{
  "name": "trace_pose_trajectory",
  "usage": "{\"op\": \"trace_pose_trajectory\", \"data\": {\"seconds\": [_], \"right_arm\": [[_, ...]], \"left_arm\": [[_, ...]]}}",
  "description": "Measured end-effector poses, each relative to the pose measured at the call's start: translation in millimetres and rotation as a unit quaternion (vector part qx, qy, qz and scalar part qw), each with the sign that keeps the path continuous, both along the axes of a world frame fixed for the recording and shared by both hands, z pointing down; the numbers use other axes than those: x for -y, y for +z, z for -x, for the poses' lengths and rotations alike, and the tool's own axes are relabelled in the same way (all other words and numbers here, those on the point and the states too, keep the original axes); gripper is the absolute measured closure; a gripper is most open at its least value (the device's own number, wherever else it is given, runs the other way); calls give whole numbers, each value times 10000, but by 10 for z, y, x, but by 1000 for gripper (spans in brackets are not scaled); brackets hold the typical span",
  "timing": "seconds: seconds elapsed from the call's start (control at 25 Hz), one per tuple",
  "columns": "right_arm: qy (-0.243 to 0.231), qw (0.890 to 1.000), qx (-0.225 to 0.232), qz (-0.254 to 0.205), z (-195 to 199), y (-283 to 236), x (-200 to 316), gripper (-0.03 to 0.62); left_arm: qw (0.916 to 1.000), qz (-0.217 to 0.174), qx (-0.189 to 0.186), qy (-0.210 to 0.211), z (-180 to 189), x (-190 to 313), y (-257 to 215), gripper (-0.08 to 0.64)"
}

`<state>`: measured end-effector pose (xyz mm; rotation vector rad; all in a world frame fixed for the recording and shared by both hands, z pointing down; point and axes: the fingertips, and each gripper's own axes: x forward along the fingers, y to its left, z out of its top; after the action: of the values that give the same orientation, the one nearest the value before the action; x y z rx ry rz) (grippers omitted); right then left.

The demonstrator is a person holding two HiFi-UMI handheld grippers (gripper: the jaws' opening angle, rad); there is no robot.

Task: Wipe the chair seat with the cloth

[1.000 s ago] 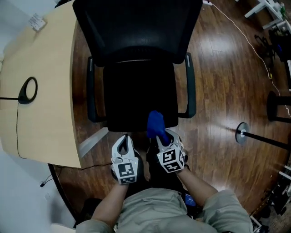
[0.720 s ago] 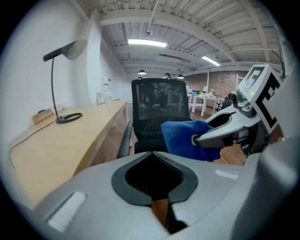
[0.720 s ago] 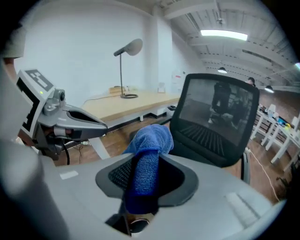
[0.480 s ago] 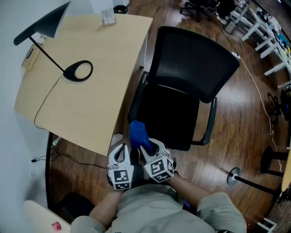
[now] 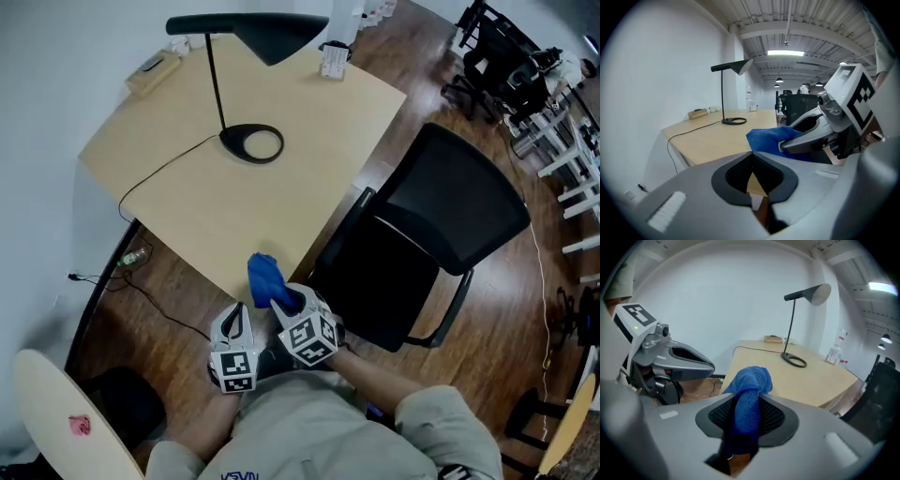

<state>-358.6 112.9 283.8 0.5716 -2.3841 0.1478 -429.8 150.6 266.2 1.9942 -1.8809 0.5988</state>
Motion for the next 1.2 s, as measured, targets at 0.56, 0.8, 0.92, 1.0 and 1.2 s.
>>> {"op": "trace_pose_trajectory", "data": {"seconds": [0.56, 0.8, 0.92, 1.0, 1.2], "right_arm": [[-214, 9948, -783, 617, 583, 625, 148, 426], [-135, 9965, -601, 573, 458, 368, 93, 408], [130, 9979, -429, 469, 131, 105, 88, 408], [482, 9981, -202, 337, -172, -147, 100, 435], [2171, 9734, 649, -354, -1231, -967, 256, 550]], "left_arm": [[9990, -51, -21, -449, 640, -314, -159, 555], [9997, -171, -43, -155, 641, -177, -244, 554], [9995, -219, -106, 207, 492, -10, -325, 554], [9981, -263, -172, 532, 294, 100, -413, 554], [9778, -550, -517, 1953, -640, 457, -754, 554]]}}
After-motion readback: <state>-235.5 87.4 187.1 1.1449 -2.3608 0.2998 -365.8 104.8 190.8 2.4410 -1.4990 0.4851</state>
